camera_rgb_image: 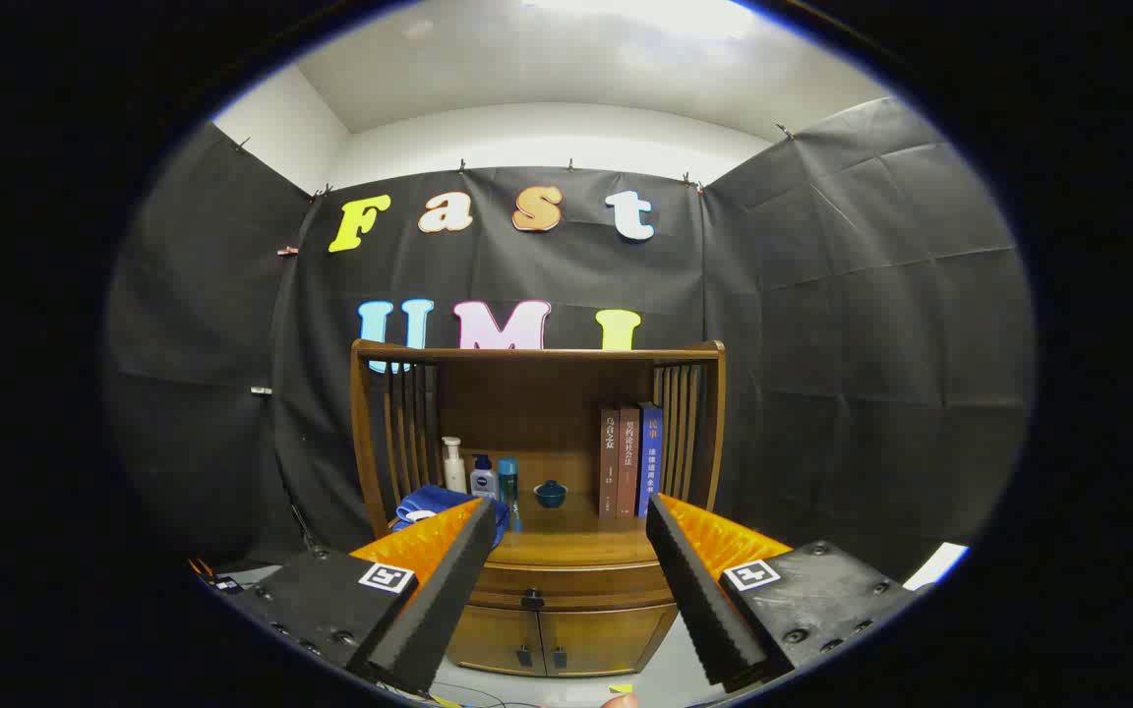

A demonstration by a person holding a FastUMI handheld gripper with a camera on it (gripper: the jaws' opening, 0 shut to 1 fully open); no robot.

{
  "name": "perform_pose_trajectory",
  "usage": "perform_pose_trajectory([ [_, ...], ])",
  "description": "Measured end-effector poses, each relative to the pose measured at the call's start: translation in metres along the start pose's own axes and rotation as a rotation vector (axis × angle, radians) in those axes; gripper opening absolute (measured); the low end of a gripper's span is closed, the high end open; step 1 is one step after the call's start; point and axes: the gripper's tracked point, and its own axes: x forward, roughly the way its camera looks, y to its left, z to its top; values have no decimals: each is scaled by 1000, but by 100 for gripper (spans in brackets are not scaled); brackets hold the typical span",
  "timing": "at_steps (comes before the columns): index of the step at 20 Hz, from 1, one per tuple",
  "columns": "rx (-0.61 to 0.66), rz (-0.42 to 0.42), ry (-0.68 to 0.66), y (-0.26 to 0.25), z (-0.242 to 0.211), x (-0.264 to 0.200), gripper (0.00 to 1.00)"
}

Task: Pull open the drawer, take out the items inside it, and place them on the countertop above the cabinet.

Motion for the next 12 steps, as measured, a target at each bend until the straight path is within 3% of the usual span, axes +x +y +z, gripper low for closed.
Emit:
perform_pose_trajectory([
  [12, -12, 6, 30, 0, -15, 6, 98],
])
